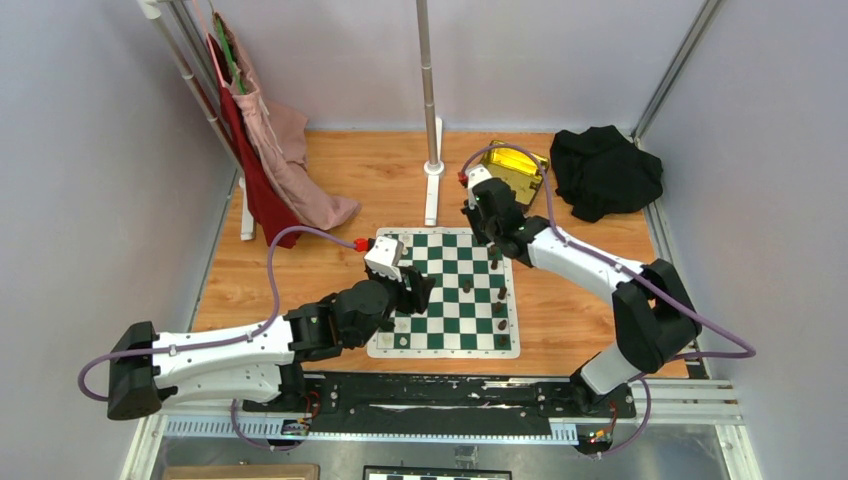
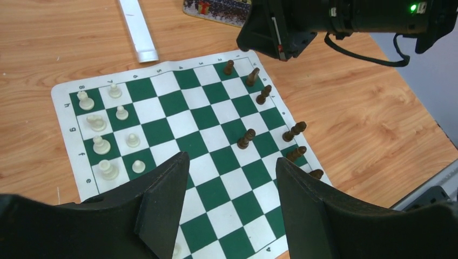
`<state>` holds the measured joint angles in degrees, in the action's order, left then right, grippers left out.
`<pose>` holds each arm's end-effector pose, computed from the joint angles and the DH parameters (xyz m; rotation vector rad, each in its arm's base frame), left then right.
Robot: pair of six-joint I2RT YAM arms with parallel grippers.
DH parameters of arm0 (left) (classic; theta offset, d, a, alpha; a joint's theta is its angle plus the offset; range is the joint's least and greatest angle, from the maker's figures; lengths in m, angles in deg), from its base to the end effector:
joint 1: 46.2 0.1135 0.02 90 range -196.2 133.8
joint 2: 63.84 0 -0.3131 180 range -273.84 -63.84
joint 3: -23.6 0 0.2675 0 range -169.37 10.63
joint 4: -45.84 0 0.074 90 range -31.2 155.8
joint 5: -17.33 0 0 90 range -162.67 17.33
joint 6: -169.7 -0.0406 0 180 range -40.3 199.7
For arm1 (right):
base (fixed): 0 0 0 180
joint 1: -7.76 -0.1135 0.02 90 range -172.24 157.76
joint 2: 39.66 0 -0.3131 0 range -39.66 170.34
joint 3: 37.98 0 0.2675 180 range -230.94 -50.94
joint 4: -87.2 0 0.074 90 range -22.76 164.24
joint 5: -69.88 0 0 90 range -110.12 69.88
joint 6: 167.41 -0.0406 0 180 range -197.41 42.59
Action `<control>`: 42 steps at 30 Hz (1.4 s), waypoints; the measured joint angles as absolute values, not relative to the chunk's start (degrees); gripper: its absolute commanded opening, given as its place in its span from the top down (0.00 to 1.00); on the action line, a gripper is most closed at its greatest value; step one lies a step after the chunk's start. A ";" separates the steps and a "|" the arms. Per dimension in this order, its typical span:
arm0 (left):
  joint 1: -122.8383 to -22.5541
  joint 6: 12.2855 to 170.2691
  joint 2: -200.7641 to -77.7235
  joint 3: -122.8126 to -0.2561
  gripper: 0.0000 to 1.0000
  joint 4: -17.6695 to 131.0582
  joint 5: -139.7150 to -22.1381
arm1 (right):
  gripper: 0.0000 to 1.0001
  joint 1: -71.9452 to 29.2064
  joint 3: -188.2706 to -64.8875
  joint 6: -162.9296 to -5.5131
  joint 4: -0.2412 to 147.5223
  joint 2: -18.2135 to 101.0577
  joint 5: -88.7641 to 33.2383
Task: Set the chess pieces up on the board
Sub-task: Place the chess piece on the chessboard.
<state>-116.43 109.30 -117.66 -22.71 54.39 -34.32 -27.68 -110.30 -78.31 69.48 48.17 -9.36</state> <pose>0.0921 -0.1817 0.3020 0.1804 1.8247 -0.6244 0.2986 0.2032 0.2924 -0.5316 2.0771 0.1692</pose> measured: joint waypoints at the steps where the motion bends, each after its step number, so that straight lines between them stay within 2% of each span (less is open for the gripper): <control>1: -116.43 109.32 -117.55 -22.80 0.34 54.61 -34.38 | 1.00 -28.10 -109.88 -78.60 69.44 48.04 -9.07; 16: -116.43 109.54 -117.75 -23.71 0.34 55.05 -34.91 | 1.00 -29.28 -104.75 -81.18 70.27 51.50 -7.89; 42: -116.43 110.40 -118.82 -23.89 0.34 55.01 -35.65 | 1.00 -29.28 -103.98 -82.38 76.67 58.34 -7.43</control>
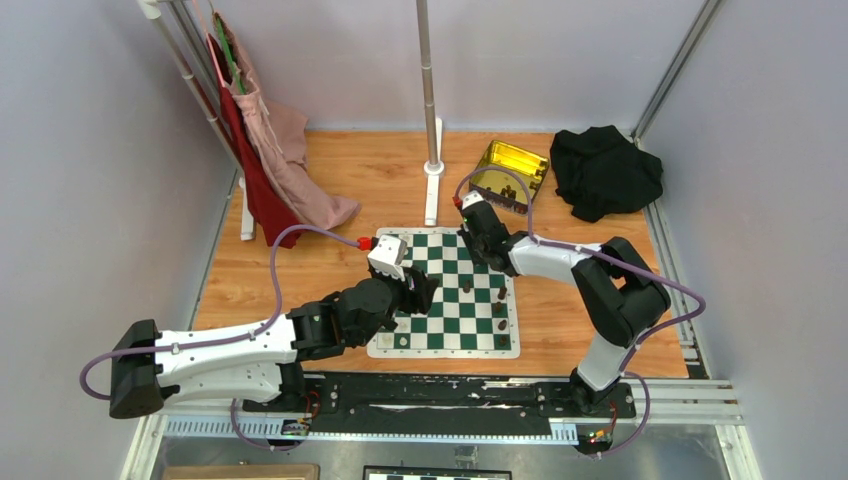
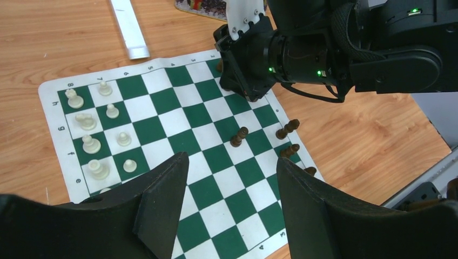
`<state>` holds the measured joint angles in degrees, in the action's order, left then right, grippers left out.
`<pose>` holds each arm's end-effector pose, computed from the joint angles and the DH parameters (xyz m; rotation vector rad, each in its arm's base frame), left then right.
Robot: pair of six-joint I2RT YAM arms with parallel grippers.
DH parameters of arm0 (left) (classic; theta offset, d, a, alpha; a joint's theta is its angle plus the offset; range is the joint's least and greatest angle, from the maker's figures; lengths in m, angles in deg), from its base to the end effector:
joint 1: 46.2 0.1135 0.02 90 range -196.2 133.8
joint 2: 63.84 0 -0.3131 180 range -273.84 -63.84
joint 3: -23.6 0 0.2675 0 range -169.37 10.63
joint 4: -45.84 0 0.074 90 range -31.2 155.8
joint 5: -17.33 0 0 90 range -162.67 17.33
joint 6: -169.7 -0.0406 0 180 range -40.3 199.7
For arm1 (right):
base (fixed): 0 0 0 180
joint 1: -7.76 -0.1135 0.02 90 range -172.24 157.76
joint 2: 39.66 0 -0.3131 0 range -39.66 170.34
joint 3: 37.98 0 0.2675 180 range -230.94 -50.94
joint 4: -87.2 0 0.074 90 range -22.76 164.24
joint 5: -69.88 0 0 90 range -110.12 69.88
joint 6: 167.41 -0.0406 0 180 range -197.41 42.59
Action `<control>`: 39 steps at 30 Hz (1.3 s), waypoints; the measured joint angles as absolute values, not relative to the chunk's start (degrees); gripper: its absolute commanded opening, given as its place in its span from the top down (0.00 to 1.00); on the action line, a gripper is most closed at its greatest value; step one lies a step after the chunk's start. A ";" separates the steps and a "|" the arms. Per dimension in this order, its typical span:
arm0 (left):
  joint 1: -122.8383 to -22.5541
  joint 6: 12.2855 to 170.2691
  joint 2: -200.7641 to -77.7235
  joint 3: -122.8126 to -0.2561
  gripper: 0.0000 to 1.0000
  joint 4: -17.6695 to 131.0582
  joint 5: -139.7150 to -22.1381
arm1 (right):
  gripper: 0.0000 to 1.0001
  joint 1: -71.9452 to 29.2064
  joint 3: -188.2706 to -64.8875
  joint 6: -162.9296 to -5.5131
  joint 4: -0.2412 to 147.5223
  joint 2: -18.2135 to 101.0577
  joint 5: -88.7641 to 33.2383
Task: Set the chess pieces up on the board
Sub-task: Place the chess piece on the chessboard.
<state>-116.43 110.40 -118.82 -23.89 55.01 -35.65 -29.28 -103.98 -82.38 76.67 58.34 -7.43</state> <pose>0.0932 -0.1870 0.3045 0.1859 1.8407 -0.6483 0.3040 0.2183 0.2050 -0.5252 2.2330 0.1233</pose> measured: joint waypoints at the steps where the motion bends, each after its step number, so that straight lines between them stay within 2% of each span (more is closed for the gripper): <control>1: -116.43 110.40 -118.82 -23.89 0.34 55.01 -35.65 | 1.00 -29.28 -103.94 -82.42 76.80 58.34 -7.41; 5: -116.43 110.46 -118.82 -23.89 0.34 55.01 -35.85 | 0.98 -29.28 -103.76 -82.64 77.22 58.34 -7.11; 7: -116.43 110.57 -118.82 -23.89 0.34 55.01 -36.07 | 0.93 -29.28 -103.70 -82.75 77.28 58.34 -7.02; 11: -116.43 110.79 -118.82 -23.89 0.34 55.01 -36.28 | 0.77 -29.30 -103.70 -82.97 77.28 58.34 -6.97; 13: -116.43 111.01 -118.82 -23.89 0.34 54.98 -36.37 | 0.73 -29.34 -103.67 -83.30 77.26 58.34 -6.89; 39: -116.43 111.86 -119.50 -23.89 0.34 54.63 -37.18 | 0.72 -30.13 -102.43 -83.06 77.04 54.38 -6.49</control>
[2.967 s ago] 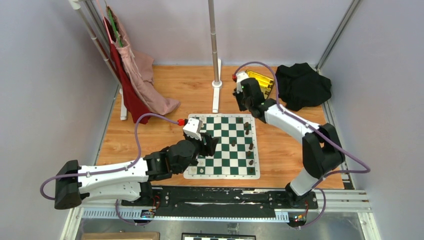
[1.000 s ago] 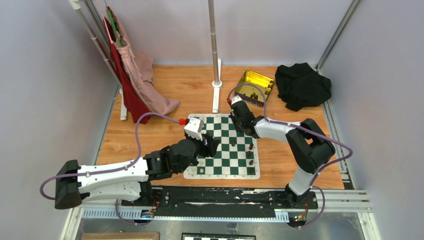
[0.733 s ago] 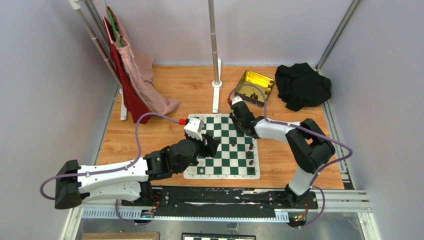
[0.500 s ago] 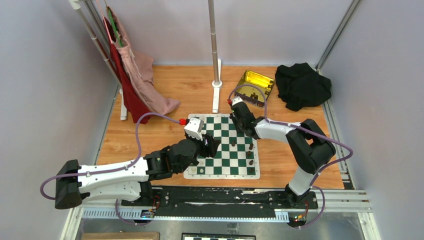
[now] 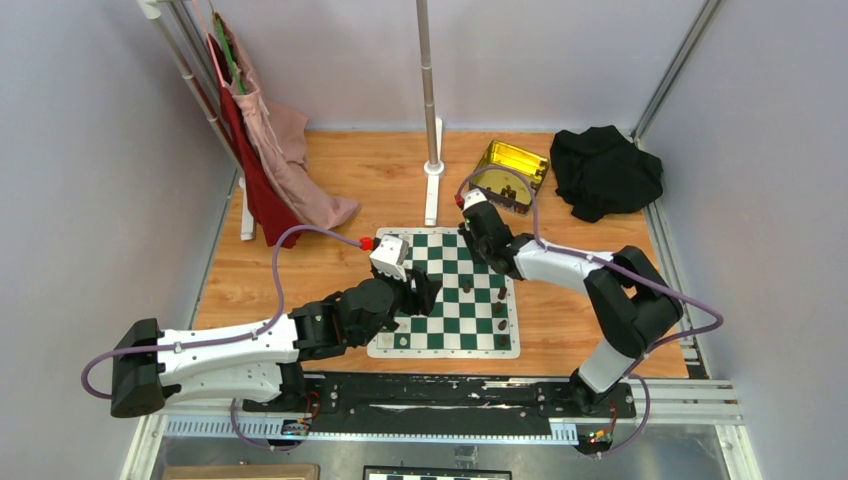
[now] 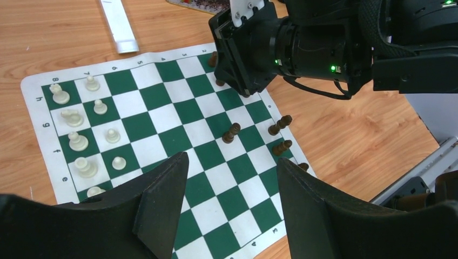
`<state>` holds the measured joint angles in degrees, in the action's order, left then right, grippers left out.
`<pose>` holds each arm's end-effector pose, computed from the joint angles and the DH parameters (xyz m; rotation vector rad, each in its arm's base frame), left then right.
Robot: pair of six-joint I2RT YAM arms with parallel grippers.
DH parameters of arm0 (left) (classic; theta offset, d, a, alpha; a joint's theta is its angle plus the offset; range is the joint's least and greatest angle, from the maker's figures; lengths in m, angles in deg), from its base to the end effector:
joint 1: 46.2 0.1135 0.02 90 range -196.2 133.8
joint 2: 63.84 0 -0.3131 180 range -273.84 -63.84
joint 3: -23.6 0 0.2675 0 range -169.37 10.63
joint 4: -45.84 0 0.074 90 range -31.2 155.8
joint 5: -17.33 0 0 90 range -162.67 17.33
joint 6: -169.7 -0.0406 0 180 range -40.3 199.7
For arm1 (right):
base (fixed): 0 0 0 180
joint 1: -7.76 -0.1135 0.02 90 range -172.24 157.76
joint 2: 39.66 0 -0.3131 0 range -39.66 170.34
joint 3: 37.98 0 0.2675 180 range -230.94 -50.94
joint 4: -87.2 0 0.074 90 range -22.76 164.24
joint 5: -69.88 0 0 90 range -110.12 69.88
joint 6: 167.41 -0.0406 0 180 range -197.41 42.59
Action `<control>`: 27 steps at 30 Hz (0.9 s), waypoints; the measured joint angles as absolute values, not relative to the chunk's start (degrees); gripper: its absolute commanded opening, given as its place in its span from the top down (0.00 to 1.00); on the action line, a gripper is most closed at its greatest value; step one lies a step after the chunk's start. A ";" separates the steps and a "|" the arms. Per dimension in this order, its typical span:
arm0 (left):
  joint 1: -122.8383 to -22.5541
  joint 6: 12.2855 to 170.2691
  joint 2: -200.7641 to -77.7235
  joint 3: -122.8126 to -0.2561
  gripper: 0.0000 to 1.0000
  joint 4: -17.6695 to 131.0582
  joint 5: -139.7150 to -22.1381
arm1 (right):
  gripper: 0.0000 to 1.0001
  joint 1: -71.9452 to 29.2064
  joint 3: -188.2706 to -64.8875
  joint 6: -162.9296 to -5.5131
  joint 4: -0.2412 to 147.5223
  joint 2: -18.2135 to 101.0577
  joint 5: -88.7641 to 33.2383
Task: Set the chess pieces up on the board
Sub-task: Place the chess piece on the chessboard.
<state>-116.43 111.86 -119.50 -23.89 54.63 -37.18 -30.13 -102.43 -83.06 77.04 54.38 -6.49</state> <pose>0.0934 -0.1902 0.3028 0.1854 1.8558 -0.6833 0.2915 0.2147 0.2212 -0.5017 2.1884 0.1411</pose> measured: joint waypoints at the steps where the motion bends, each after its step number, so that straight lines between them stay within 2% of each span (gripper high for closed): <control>1: -116.43 111.86 -119.50 -23.89 0.34 54.63 -37.20 | 0.72 -30.28 -102.43 -82.97 76.87 53.99 -6.47; 24: -116.43 111.86 -119.50 -23.89 0.34 54.63 -37.62 | 0.72 -34.20 -100.77 -82.29 71.58 41.29 -3.37; 27: -116.43 111.86 -119.50 -23.89 0.33 54.63 -37.64 | 0.69 -36.45 -99.72 -82.31 70.31 39.41 -3.00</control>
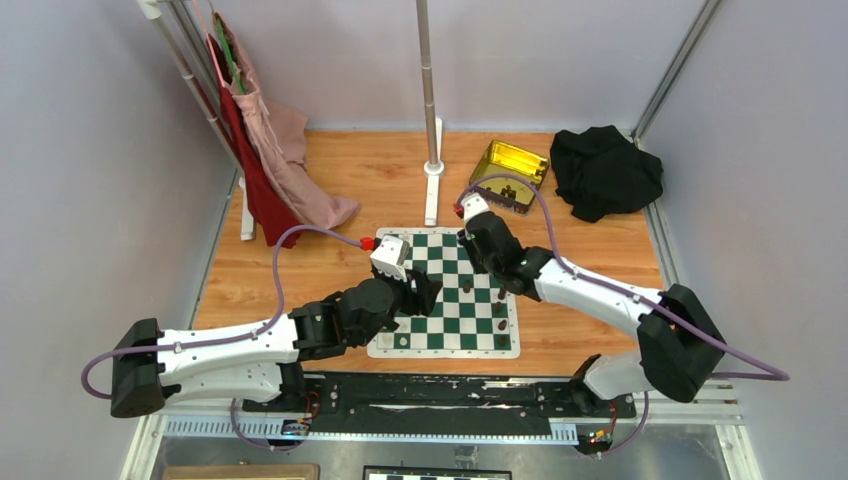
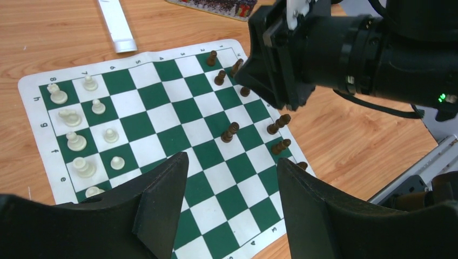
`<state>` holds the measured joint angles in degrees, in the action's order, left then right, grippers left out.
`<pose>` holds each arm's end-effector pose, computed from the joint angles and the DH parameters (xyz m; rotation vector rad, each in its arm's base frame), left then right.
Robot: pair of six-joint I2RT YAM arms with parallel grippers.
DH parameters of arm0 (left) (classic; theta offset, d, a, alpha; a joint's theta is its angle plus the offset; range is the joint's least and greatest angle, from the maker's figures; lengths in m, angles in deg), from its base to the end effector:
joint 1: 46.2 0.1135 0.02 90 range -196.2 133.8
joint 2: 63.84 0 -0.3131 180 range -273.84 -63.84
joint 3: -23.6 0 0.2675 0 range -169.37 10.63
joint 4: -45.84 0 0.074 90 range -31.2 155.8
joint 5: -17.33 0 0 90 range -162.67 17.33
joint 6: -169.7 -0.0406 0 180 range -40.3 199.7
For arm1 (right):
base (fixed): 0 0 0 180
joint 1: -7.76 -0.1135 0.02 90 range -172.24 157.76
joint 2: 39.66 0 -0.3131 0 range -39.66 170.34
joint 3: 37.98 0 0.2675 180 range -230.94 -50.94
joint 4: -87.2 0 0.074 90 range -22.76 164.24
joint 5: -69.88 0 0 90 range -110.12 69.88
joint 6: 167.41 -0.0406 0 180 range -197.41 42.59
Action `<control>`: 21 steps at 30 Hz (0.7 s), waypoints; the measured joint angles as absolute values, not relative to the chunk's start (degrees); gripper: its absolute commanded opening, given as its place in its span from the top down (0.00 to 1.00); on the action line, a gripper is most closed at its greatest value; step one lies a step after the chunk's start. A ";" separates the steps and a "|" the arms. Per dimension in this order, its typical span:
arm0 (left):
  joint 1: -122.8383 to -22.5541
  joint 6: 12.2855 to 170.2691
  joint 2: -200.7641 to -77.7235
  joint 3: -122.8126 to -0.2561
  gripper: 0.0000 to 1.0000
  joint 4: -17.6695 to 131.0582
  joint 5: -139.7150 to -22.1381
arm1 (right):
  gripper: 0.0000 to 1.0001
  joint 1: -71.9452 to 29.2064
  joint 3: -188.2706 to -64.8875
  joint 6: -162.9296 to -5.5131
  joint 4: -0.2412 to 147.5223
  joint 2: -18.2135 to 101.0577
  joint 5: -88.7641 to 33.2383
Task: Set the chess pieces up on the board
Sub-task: Pick up the chess piece from the chessboard.
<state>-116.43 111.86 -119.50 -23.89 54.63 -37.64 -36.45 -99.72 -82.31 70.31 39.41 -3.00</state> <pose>0.0932 -0.1904 0.3027 0.1914 1.8578 -0.6898 0.2300 0.2071 0.2778 -0.5584 2.0694 0.1774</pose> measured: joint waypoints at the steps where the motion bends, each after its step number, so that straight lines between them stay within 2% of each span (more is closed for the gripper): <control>1: -116.43 111.86 -119.50 -23.89 0.33 54.63 -37.64 | 0.68 -37.28 -99.24 -82.36 69.77 38.73 -2.98; 7: -116.43 111.84 -119.50 -23.89 0.31 54.61 -37.64 | 0.60 -40.56 -96.99 -83.49 67.60 36.02 -3.13; 21: -116.43 111.86 -119.50 -23.87 0.30 54.53 -37.68 | 0.58 -42.90 -93.60 -85.40 66.97 36.63 -5.40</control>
